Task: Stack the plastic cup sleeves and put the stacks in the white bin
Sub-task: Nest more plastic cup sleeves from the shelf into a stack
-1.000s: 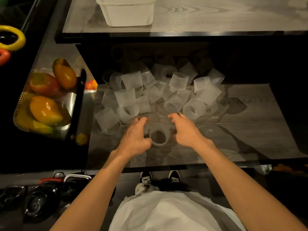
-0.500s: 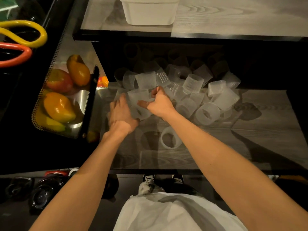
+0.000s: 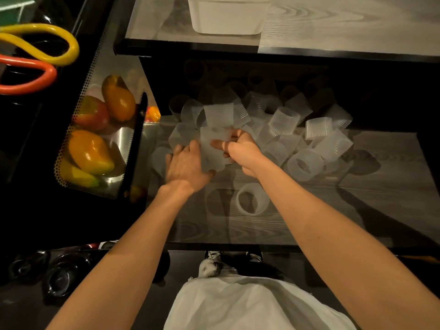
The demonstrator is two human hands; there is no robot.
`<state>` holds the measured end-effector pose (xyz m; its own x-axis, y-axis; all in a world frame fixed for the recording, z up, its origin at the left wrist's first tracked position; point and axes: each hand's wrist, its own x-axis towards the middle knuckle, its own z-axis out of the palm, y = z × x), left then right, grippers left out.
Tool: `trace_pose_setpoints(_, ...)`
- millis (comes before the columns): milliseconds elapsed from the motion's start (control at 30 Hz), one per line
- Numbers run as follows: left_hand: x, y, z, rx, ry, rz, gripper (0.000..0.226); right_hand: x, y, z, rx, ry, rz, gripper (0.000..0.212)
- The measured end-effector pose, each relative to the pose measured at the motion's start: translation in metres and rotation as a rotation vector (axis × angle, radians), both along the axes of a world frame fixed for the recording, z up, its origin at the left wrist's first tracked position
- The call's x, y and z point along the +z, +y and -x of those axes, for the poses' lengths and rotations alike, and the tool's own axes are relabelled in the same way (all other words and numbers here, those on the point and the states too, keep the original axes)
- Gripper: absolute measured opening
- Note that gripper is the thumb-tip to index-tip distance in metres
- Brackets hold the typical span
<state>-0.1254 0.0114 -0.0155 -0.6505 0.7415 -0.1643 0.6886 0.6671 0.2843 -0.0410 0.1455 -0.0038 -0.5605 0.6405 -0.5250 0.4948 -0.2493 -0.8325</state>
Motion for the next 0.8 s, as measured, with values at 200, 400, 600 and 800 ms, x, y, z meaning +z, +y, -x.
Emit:
trace_pose_setpoints(200, 0.006, 0.000, -0.003, 0.021, -0.099, -0.037, 0.081, -0.004, 0.007, -0.033, 0.101, 0.041, -0.152, 0.072)
trace_pose_setpoints(400, 0.004, -0.007, -0.014, 0.100, -0.270, -0.204, 0.073, -0.002, 0.008, -0.057, 0.276, 0.035, -0.318, 0.063)
trace_pose_setpoints(600, -0.001, -0.012, -0.032, 0.114, -0.378, -0.312, 0.077, 0.008, 0.007, -0.073, 0.501, -0.022, -0.456, 0.089)
trace_pose_setpoints(800, 0.003, -0.008, -0.051, 0.164, -0.524, -0.444, 0.074, 0.014, 0.008, -0.097, 0.398, 0.120, -0.287, 0.078)
